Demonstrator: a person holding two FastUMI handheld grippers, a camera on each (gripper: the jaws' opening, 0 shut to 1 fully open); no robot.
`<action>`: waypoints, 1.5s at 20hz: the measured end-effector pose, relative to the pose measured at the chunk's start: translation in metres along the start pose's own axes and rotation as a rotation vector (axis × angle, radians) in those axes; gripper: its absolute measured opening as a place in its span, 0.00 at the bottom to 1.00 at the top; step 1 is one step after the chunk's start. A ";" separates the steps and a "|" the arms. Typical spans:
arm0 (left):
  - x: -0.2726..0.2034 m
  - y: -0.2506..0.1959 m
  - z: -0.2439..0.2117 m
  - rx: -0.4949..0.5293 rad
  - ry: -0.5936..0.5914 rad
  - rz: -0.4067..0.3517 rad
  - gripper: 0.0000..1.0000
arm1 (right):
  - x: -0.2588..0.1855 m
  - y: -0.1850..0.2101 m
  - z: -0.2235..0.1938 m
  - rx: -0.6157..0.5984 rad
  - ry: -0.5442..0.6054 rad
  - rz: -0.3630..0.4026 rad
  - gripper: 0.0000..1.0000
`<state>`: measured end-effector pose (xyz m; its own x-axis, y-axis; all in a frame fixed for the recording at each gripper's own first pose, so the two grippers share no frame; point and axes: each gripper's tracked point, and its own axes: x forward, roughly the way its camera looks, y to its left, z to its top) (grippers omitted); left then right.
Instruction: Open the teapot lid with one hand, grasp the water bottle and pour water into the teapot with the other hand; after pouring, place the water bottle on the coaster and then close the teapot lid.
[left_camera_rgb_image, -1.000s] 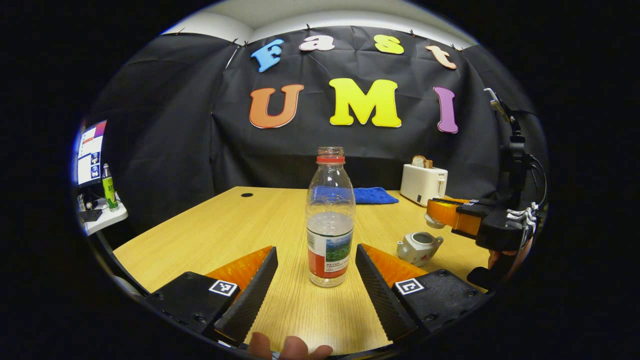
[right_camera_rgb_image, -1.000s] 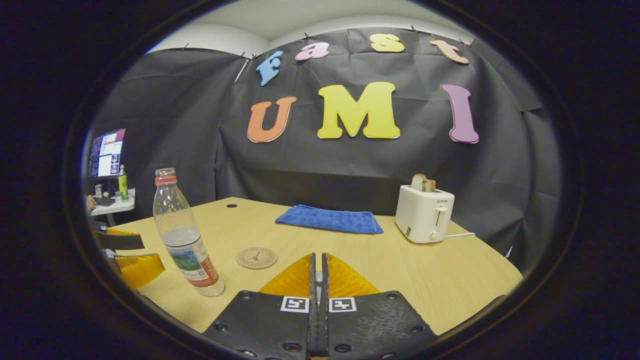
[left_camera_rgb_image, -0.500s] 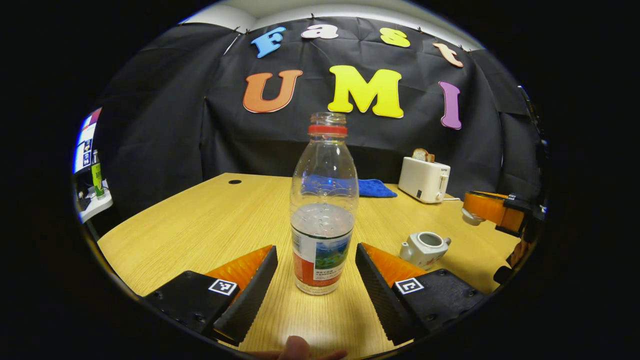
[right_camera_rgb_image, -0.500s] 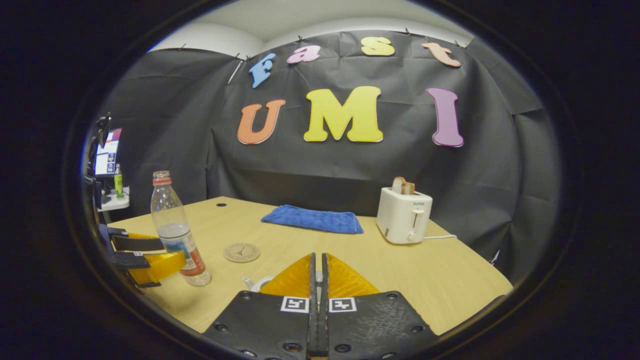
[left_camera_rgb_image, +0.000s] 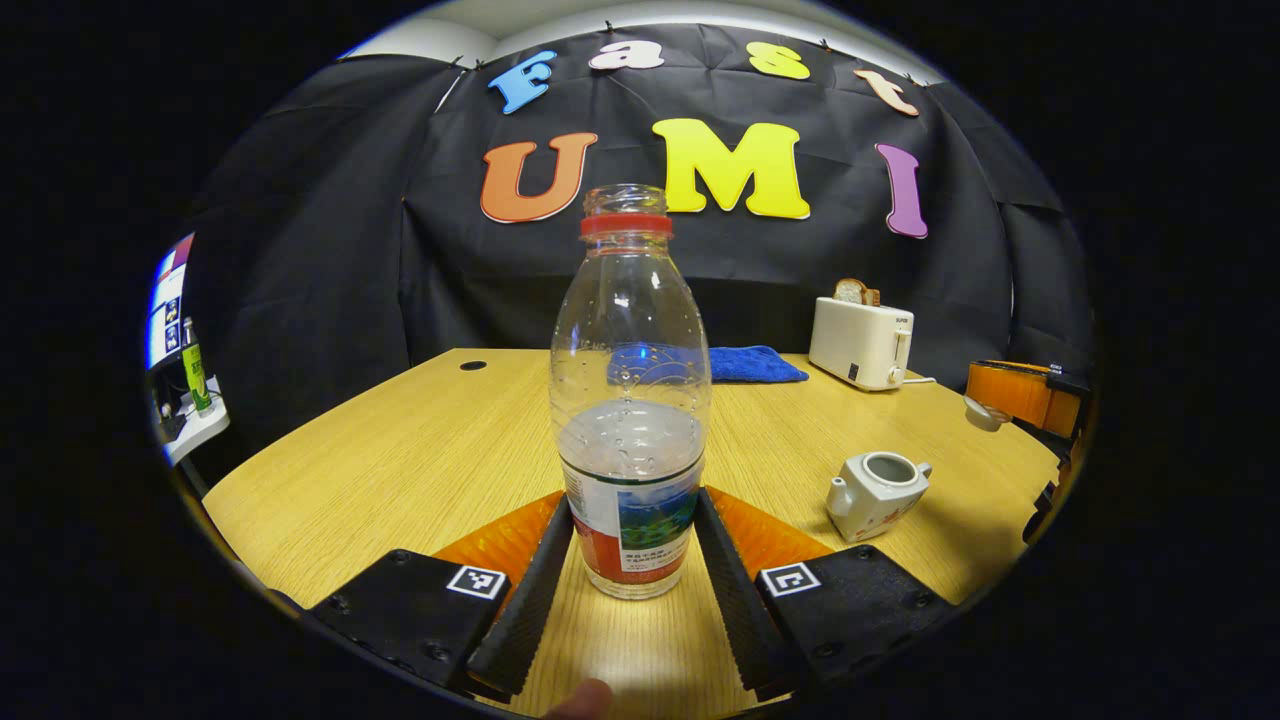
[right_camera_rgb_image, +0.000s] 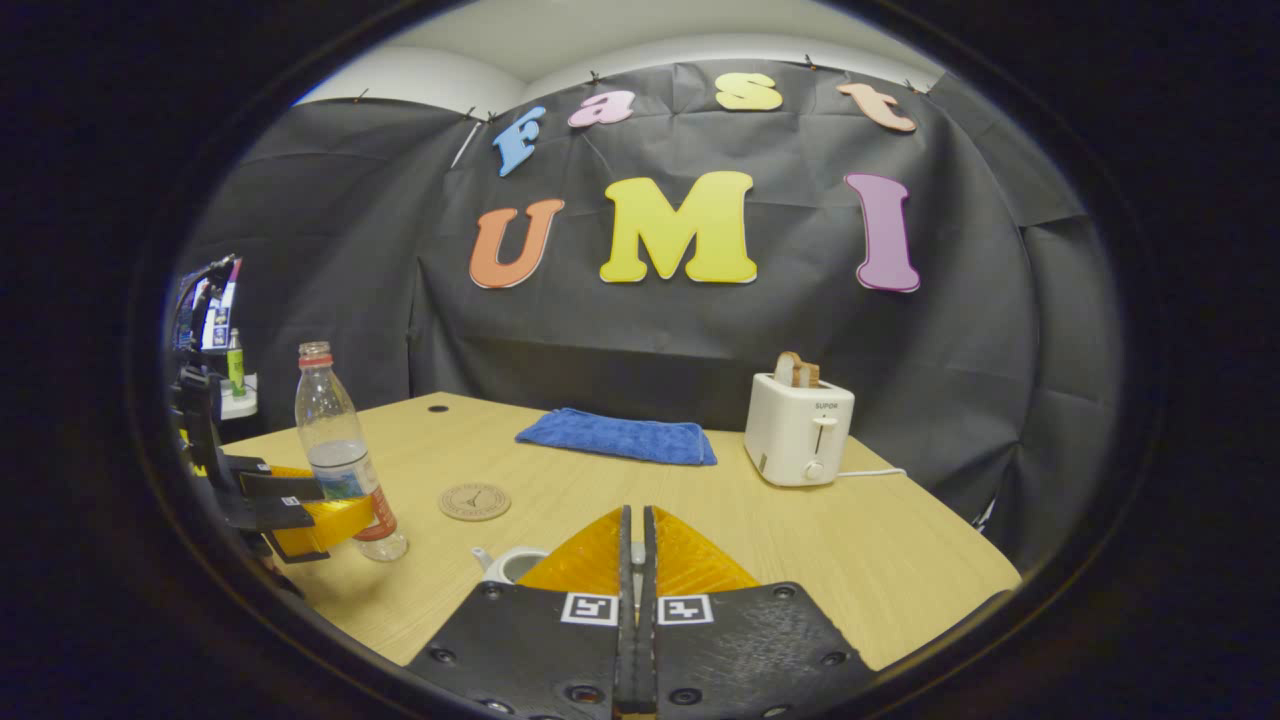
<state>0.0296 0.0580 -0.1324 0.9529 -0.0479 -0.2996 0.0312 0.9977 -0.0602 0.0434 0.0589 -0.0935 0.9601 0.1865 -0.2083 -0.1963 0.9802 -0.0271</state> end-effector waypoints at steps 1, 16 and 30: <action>0.000 -0.001 0.001 0.012 0.006 0.002 0.77 | -0.001 -0.001 0.001 0.003 -0.001 0.000 0.00; -0.014 0.041 0.069 0.683 -0.081 0.290 0.72 | -0.023 -0.046 0.000 0.010 -0.003 0.011 0.00; -0.003 0.004 0.064 1.396 -0.032 0.313 0.71 | -0.049 -0.093 -0.015 0.031 0.007 -0.014 0.00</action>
<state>0.0465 0.0650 -0.0708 0.9815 0.1614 -0.1027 0.0699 0.1970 0.9779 0.0115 -0.0427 -0.0954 0.9611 0.1728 -0.2154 -0.1769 0.9842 0.0000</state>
